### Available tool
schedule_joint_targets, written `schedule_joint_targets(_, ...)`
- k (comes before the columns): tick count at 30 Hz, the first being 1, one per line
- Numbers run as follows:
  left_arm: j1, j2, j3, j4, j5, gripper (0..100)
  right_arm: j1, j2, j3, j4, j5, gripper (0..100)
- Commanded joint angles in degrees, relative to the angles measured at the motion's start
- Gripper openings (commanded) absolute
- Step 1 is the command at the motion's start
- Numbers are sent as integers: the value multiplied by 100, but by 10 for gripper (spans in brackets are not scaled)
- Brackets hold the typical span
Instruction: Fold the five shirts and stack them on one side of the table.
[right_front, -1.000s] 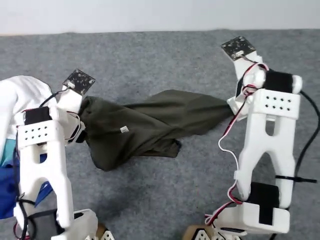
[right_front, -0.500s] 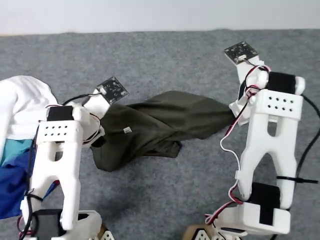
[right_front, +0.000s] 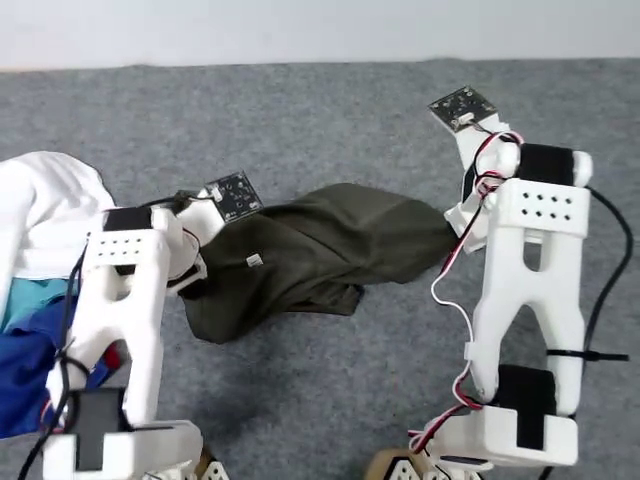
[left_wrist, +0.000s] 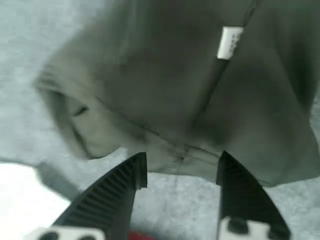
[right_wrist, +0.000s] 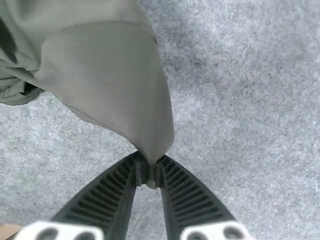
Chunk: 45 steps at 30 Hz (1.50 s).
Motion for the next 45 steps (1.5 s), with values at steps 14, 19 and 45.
schedule_joint_targets(14,-9,756,-75,-738,-53,209,-31,-321,-44,-22,18,9)
schedule_joint_targets(19,9,712,-75,-730,-53,133,-31,-312,-44,-22,18,9)
schedule_joint_targets(45,88,-1116,-66,-176,325,3,-338,-75,-70,-22,-149,9)
